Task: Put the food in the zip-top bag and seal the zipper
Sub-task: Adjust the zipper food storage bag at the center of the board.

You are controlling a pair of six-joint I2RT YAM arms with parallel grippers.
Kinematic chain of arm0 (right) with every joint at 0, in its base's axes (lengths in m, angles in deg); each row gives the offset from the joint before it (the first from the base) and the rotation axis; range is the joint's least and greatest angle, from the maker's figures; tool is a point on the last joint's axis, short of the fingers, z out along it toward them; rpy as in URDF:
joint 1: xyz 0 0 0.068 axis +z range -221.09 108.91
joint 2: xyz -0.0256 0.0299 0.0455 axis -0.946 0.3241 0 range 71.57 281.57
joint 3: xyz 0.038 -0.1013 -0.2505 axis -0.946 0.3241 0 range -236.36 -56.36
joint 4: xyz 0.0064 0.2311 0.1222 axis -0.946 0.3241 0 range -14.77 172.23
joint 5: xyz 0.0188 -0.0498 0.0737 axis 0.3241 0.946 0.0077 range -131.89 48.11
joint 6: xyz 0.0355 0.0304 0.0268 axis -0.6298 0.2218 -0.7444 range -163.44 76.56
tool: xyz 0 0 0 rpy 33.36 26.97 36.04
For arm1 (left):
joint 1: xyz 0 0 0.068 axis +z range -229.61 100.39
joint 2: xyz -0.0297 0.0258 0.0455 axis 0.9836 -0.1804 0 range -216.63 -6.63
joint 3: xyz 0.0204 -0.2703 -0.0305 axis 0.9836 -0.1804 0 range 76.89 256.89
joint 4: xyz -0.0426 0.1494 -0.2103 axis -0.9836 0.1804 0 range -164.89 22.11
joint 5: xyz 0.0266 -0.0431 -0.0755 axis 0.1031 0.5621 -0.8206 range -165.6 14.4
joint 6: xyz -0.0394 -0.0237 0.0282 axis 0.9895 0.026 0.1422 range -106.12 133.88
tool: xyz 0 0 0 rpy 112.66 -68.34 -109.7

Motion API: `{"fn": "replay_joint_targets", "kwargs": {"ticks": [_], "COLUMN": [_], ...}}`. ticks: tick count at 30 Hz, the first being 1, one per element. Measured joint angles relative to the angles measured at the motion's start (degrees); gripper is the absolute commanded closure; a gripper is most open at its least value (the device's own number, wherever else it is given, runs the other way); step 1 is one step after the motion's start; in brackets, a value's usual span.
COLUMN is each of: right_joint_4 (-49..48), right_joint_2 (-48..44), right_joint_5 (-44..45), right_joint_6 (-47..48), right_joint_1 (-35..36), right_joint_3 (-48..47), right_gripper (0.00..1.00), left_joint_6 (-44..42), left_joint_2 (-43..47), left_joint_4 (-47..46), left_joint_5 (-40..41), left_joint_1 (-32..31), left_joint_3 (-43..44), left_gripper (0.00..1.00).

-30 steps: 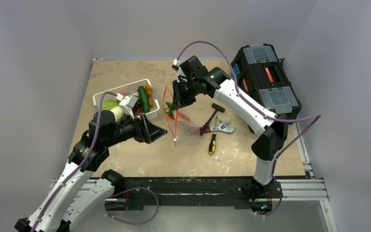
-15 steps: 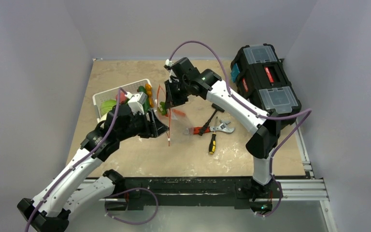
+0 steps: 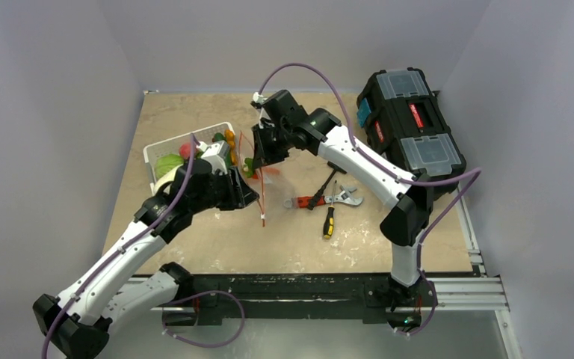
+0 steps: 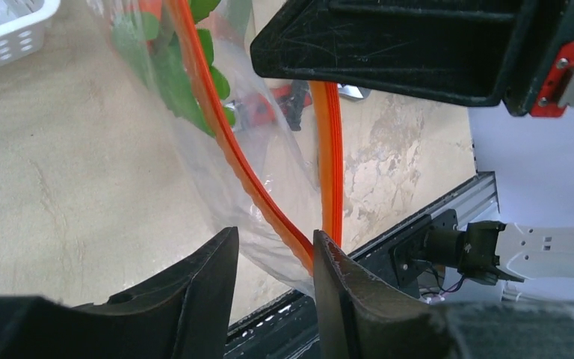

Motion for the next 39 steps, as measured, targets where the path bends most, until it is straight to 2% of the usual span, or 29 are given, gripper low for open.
{"fn": "replay_joint_targets", "kwargs": {"ticks": [2,5,8,10,15,17,19,24,28,35,39], "right_joint_4": [-0.1,-0.3,-0.7,-1.6,-3.9,-5.6,-8.0,-15.2,-24.8,-41.9,-47.7], "right_joint_2": [0.0,0.0,-0.1,-0.6,-5.5,-8.9,-13.7,-25.9,-36.9,-54.8,-57.4], "right_joint_5": [0.2,0.3,0.3,0.7,5.0,7.1,8.3,10.3,10.6,13.9,16.4], "right_joint_6": [0.1,0.5,1.2,2.3,5.8,7.5,9.1,11.7,14.6,21.6,23.9], "right_joint_1": [0.2,0.5,0.7,0.7,0.7,0.7,0.7,0.7,1.6,14.4,16.9], "right_joint_3": [0.0,0.0,0.3,1.6,9.5,13.5,17.9,25.4,36.2,62.0,66.5], "right_gripper": [1.0,1.0,0.98,0.86,0.41,0.29,0.24,0.18,0.17,0.19,0.22], "left_joint_6": [0.2,1.0,2.0,3.6,9.1,11.5,13.1,16.7,19.5,22.7,23.8], "left_joint_2": [-1.0,-2.4,-2.6,-1.7,1.2,1.5,1.5,2.1,2.5,3.6,3.8], "left_joint_4": [-0.9,-1.8,-2.7,-3.4,-4.5,-4.4,-4.6,-5.0,-5.6,-5.9,-6.2], "left_joint_5": [-0.5,-1.4,-1.9,-1.9,-1.2,-1.0,-0.7,0.8,1.6,2.8,3.3], "left_joint_1": [0.0,0.0,0.0,0.0,0.0,0.0,0.0,0.0,0.0,0.8,1.2], "left_joint_3": [-0.2,-0.5,-1.0,-1.5,-1.6,-1.1,-0.7,-0.4,-0.3,0.1,0.6], "left_gripper": [0.75,0.99,1.0,1.0,1.0,1.0,1.0,1.0,1.0,1.0,1.0]}}
